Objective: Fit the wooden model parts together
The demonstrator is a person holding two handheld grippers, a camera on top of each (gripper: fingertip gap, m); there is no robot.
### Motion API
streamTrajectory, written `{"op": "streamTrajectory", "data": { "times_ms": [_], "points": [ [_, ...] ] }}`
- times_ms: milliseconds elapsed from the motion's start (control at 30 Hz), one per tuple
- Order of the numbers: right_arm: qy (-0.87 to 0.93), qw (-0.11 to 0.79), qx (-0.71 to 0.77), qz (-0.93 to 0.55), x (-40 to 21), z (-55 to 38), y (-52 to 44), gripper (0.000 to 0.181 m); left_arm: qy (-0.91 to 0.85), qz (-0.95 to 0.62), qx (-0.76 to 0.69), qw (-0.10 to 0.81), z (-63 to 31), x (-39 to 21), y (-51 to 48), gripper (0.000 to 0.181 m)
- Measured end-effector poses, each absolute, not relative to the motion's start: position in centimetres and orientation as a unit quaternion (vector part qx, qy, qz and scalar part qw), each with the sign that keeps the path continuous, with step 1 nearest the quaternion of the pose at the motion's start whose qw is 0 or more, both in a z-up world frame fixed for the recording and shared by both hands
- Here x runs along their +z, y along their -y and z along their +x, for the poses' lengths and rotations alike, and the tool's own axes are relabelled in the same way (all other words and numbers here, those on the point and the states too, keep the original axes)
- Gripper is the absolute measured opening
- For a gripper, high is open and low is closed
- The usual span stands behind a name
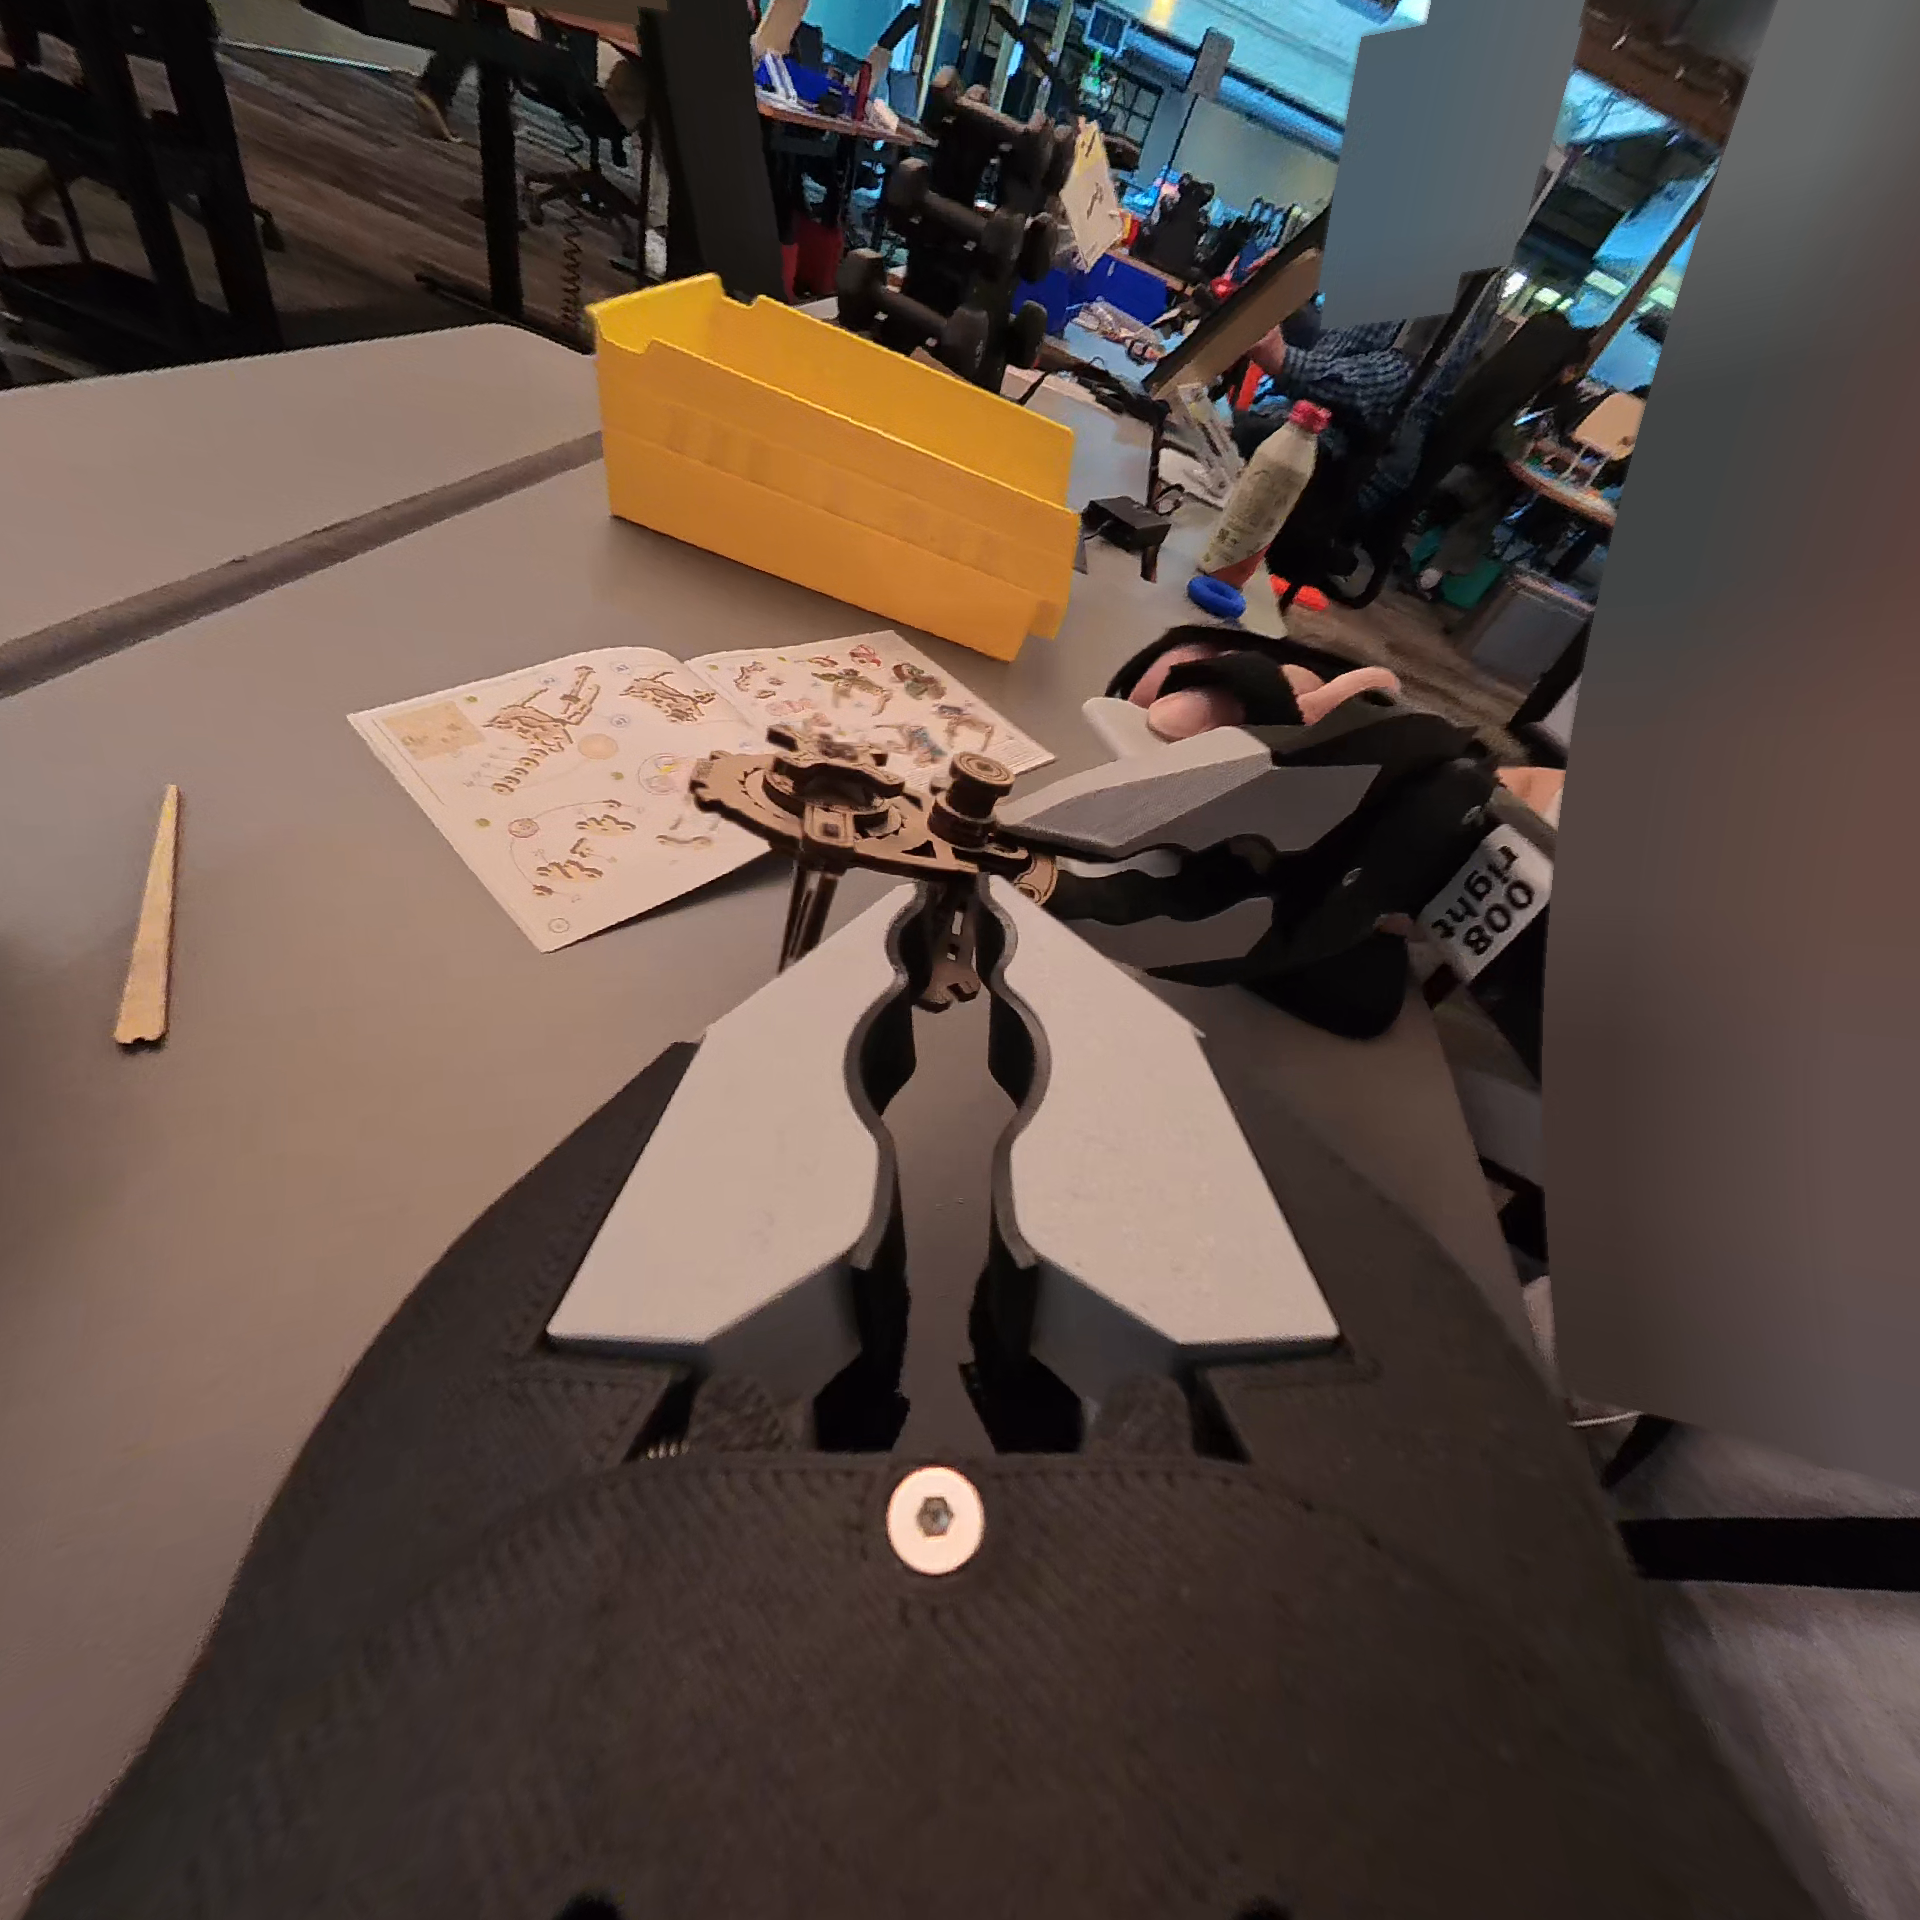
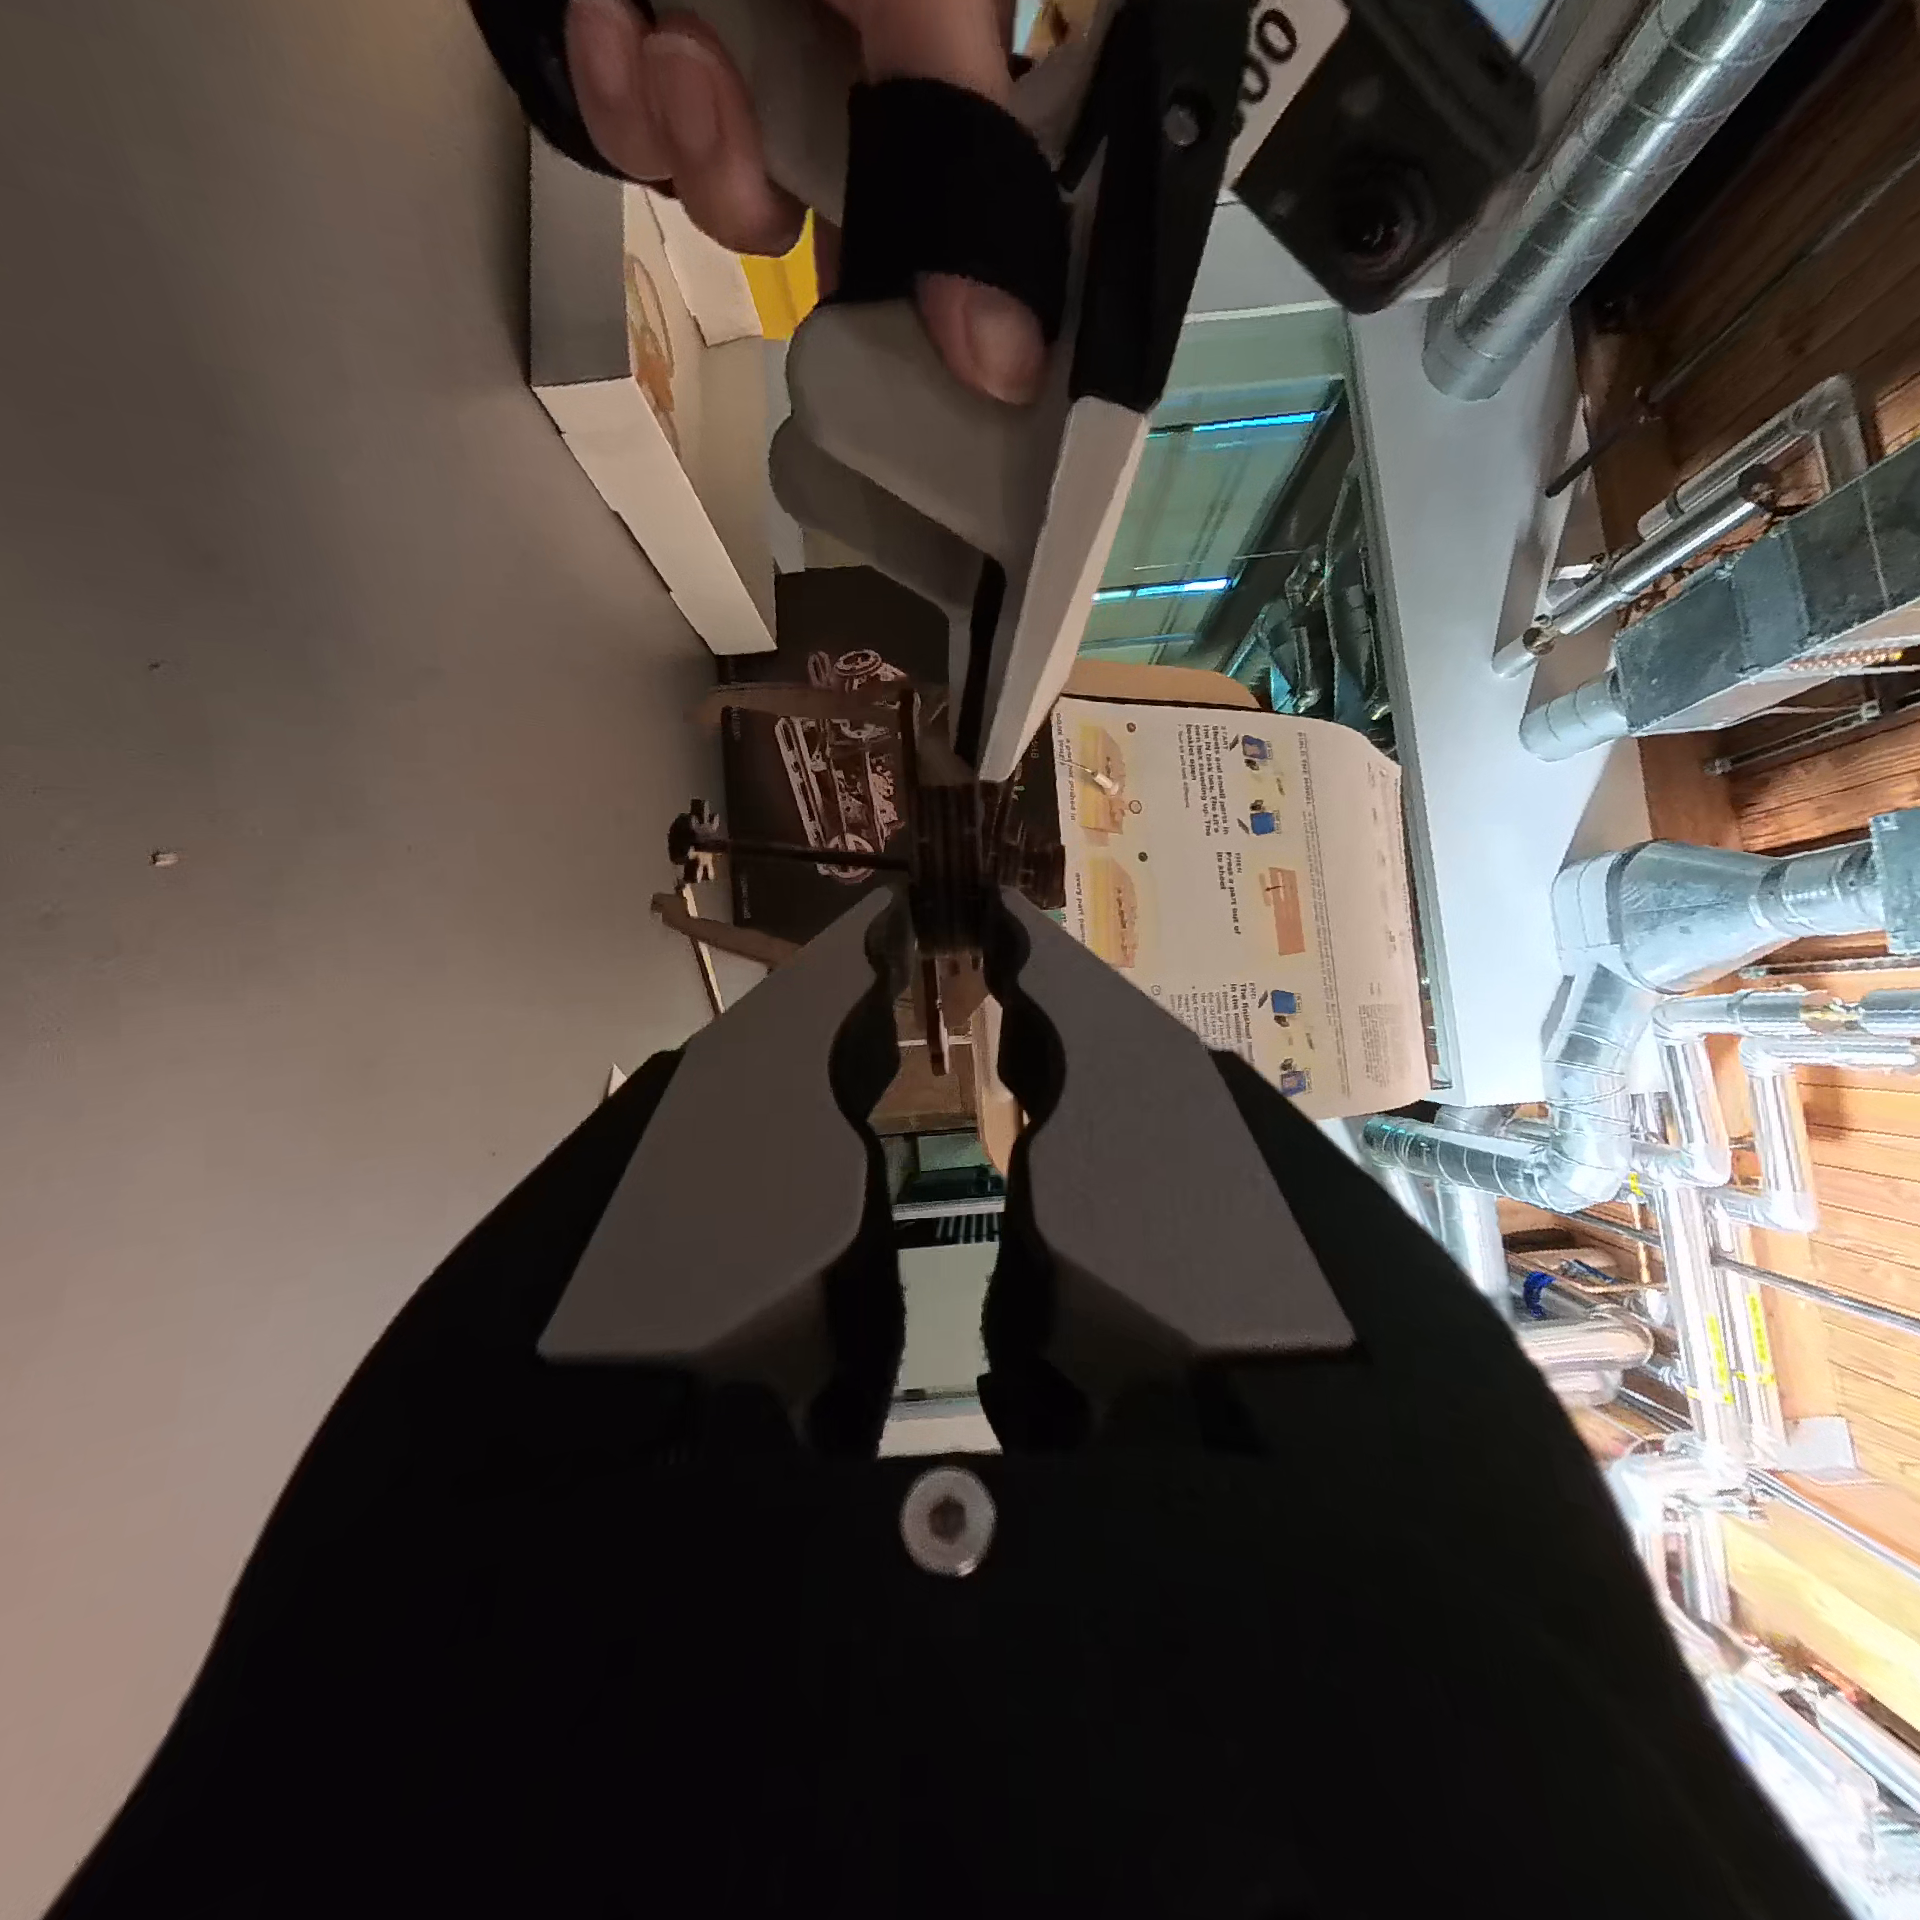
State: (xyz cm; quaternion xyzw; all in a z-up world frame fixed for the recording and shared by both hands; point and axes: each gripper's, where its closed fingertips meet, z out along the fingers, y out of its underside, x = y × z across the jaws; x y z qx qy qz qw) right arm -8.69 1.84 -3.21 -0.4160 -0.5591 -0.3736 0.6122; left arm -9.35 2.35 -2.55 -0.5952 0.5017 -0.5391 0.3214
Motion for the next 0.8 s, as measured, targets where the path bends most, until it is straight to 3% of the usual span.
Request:
{"op": "streamTrajectory", "data": {
  "times_ms": [267, 367, 800],
  "points": [
    [0.558, 0.605, -0.379, -0.423, -3.55, -8.72, -2.01, 0.012, -0.494, -0.584, -0.579, 0.281, -9.44, -2.69, -2.16, 0.018],
    [0.56, 0.602, -0.387, -0.418, -3.61, -8.84, -1.97, 0.012, -0.492, -0.592, -0.565, 0.296, -9.41, -3.0, -2.6, 0.007],
    [0.543, 0.603, -0.408, -0.417, -3.3, -9.04, -2.28, 0.011, -0.479, -0.59, -0.56, 0.328, -9.6, -2.53, -2.92, 0.007]
  ]
}}
